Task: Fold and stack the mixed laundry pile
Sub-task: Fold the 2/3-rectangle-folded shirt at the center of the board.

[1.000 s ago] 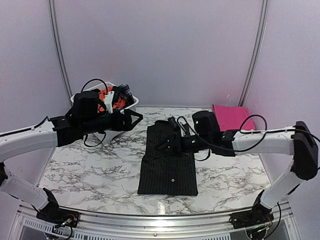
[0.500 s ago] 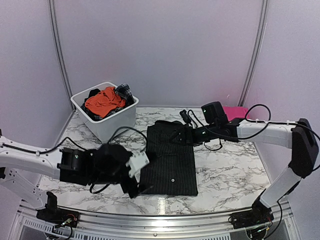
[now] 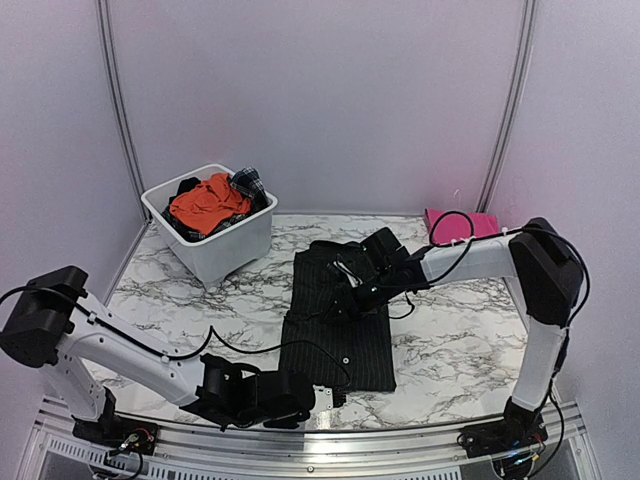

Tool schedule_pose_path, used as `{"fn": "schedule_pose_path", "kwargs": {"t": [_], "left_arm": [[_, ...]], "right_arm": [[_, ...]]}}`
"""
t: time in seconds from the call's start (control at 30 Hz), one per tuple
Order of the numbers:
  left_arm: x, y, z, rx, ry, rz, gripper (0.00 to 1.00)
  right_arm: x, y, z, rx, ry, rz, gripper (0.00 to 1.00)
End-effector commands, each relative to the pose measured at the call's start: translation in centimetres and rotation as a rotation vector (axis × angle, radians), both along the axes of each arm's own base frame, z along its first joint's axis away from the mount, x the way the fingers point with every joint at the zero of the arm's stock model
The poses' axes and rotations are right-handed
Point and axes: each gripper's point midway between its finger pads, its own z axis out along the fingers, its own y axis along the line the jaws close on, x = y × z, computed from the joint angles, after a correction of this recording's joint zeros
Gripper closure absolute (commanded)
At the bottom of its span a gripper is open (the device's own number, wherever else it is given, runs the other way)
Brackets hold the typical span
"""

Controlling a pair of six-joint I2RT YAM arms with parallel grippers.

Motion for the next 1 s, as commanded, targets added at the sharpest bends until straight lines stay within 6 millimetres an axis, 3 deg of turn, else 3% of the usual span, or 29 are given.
{"fn": "schedule_pose_path", "kwargs": {"t": [0.0, 0.1, 0.2, 0.27, 0.33, 0.5, 0.57, 0.67, 0.77, 0.97], "left_arm": [[1.6, -2.0, 0.3, -0.021, -0.123, 0.008, 0.65], [2.8, -2.1, -0.1, -0.002, -0.200, 0.036, 0.77], [3.4, -2.1, 0.0, 0.009, -0.229, 0.051, 1.00], [3.0, -2.3, 0.8, -0.009, -0.202, 0.032, 1.00], [1.9, -2.3, 2.0, -0.046, -0.126, 0.007, 1.00], [-2.2, -0.4, 3.6, -0.049, 0.050, -0.049, 1.00], [-3.2, 0.0, 4.3, -0.069, 0.113, -0.039, 1.00], [-3.9, 0.3, 5.3, -0.091, 0.178, -0.025, 1.00], [-4.3, 0.2, 6.8, -0.104, 0.217, -0.012, 1.00], [-4.0, -0.1, 11.7, -0.214, 0.323, 0.029, 1.00]], "right_arm": [[0.7, 0.3, -1.7, -0.038, -0.021, 0.032, 0.62], [0.5, 0.3, -3.4, -0.064, -0.006, 0.044, 0.65], [0.0, 0.2, -4.7, -0.081, 0.011, 0.058, 0.67], [-0.5, 0.3, -4.9, -0.081, 0.017, 0.072, 0.68], [-0.9, 0.7, -3.7, -0.054, 0.015, 0.085, 0.68], [0.7, 1.2, 3.0, 0.049, -0.079, 0.064, 0.58], [0.9, 1.0, 3.3, 0.043, -0.081, 0.069, 0.57], [-0.7, 1.3, 1.4, 0.028, -0.048, 0.118, 0.61], [-4.0, 2.1, -1.0, 0.012, -0.002, 0.185, 0.66], [-9.9, 1.2, -5.3, -0.034, 0.091, 0.255, 0.73]]}}
